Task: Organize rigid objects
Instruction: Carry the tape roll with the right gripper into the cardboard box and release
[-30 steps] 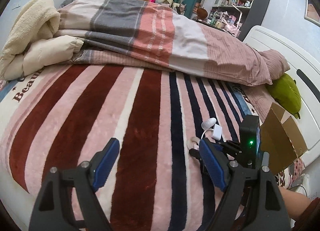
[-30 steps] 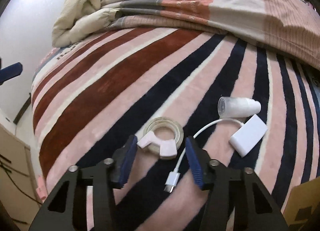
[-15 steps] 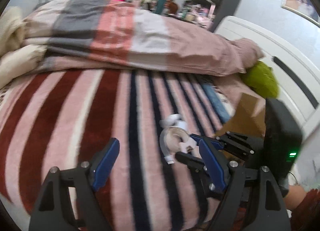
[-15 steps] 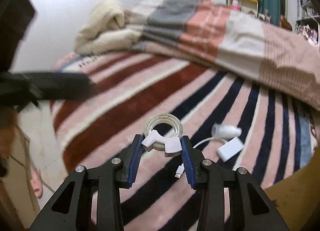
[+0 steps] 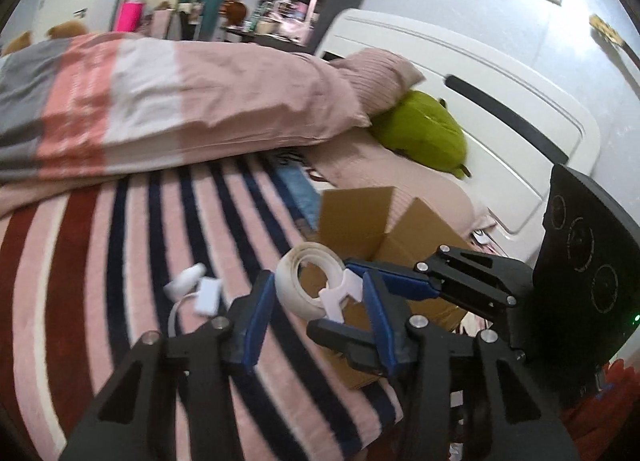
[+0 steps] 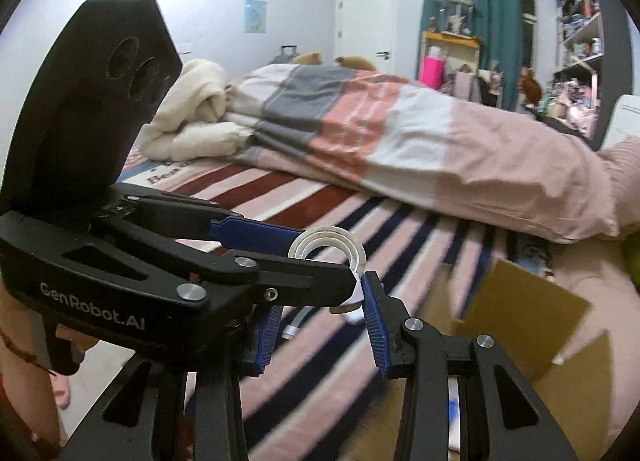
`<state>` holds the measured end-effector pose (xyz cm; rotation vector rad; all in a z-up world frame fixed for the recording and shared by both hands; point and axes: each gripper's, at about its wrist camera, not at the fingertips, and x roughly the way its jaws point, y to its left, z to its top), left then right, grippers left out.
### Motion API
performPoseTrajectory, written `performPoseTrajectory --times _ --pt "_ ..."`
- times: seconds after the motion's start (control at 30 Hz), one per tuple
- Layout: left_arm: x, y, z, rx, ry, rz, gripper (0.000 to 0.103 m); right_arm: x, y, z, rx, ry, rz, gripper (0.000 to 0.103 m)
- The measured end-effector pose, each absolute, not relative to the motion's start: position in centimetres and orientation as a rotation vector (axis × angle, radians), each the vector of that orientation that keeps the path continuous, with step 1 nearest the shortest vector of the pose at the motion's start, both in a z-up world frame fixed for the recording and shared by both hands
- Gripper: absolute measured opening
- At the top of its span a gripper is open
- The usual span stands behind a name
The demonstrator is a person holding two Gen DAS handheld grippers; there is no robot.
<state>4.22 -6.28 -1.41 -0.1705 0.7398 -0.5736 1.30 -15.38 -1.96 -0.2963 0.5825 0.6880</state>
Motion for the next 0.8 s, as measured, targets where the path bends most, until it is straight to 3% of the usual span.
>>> performPoseTrajectory --times 0.53,0.6,0.63,0.67,0.7,0.8 --pt "8.2 -17.6 -2.5 -0.035 0.851 -0.679 0.041 3.6 -25.9 -2.3 -0.232 0.688 0.472 0.034" --pt "8.3 -17.9 -2.6 -0.022 0.853 -0.654 0.057 3.8 -26.5 -2.5 -0.208 0.701 0.472 0.035" --pt "8.2 -17.8 -2.5 -0.013 0.844 -0.630 0.075 3.9 -26.8 -2.7 -0.197 0.711 0.472 0.037" --pt "8.1 -17.7 -2.4 -0.008 0.829 -0.613 0.080 3.9 -26.8 -2.8 -0.194 0.719 0.468 0.049" --pt "8.1 -17.5 -2.3 -0.005 0.822 -0.608 0.080 4.0 -26.9 -3.0 -0.190 0.725 0.467 0.062" --pt "8.2 -16.8 -2.0 -0.011 0.821 -0.590 0.081 3.8 -27.0 -3.2 -0.193 0.728 0.465 0.066"
